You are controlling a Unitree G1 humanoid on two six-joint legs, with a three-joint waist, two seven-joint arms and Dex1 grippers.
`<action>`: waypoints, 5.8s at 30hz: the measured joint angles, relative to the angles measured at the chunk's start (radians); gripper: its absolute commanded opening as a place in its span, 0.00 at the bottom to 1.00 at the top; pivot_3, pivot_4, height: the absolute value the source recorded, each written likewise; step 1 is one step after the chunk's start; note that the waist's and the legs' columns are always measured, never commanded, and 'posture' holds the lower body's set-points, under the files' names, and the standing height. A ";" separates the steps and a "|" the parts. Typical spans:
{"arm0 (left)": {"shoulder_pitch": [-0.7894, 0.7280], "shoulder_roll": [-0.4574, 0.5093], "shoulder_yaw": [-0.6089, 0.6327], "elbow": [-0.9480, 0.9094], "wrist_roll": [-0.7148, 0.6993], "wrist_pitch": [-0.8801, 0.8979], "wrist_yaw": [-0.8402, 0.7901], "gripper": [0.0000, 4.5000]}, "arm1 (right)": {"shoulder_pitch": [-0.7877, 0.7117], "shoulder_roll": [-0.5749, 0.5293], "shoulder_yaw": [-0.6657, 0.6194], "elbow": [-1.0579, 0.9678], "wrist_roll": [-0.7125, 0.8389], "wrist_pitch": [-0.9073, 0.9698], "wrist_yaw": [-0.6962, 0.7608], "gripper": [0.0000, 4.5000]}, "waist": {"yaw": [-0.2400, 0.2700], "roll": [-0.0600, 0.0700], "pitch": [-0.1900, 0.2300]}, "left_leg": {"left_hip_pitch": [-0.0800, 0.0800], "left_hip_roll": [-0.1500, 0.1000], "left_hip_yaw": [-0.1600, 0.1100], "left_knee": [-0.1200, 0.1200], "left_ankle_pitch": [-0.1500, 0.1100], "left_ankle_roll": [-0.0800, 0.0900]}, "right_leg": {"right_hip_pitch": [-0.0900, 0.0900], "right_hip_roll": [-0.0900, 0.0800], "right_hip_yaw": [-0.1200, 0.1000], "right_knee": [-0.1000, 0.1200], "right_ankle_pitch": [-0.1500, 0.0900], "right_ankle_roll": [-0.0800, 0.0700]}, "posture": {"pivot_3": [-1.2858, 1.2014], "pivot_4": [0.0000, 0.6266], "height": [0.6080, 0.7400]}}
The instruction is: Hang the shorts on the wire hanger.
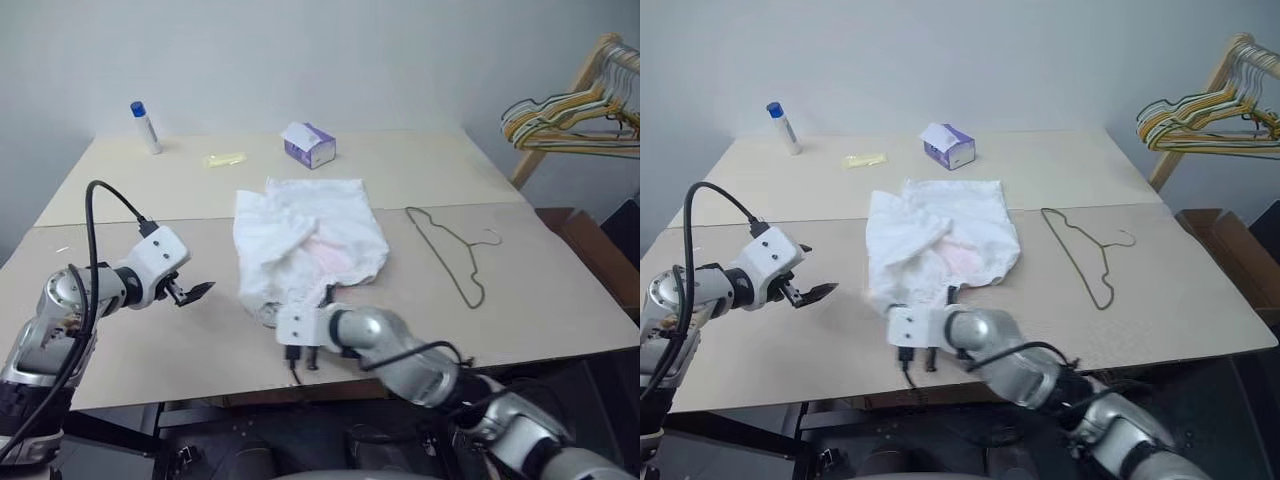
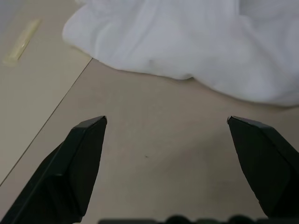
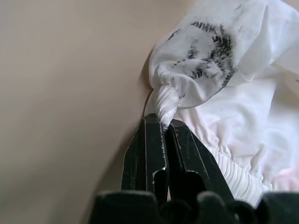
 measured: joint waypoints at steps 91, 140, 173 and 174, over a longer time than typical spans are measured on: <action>-0.430 -0.543 0.067 0.327 0.023 0.246 0.173 0.01 | 0.155 -0.076 -0.288 -0.017 -0.100 -0.251 0.235 0.00 | -0.070 -0.002 -0.002 | 0.000 -0.002 -0.004 0.006 -0.001 0.002 | 0.003 -0.001 0.004 0.003 0.002 0.002 | 0.48 0.00 1.00; 0.040 -0.211 0.137 -0.096 -0.318 -0.044 0.195 0.99 | 0.133 -0.300 -0.338 0.117 -0.066 -0.632 0.299 0.00 | 0.011 -0.004 -0.008 | 0.016 -0.004 -0.007 -0.001 -0.001 -0.006 | 0.023 0.001 0.001 -0.013 0.002 0.000 | 0.50 0.00 1.00; 0.077 0.096 -0.105 0.209 0.025 -0.534 -0.363 1.00 | 0.071 -0.453 -0.466 0.379 0.273 -1.027 0.470 0.95 | 0.008 0.002 -0.004 | 0.017 0.000 0.003 0.000 -0.003 -0.003 | 0.020 0.002 0.007 -0.011 0.002 0.000 | 0.49 0.00 1.00; 0.071 0.102 -0.109 0.224 0.036 -0.540 -0.369 1.00 | 0.075 -0.453 -0.476 0.365 0.280 -1.006 0.469 0.95 | 0.008 0.003 -0.004 | 0.017 0.000 0.003 0.000 -0.003 -0.003 | 0.020 0.002 0.007 -0.011 0.002 0.000 | 0.49 0.00 1.00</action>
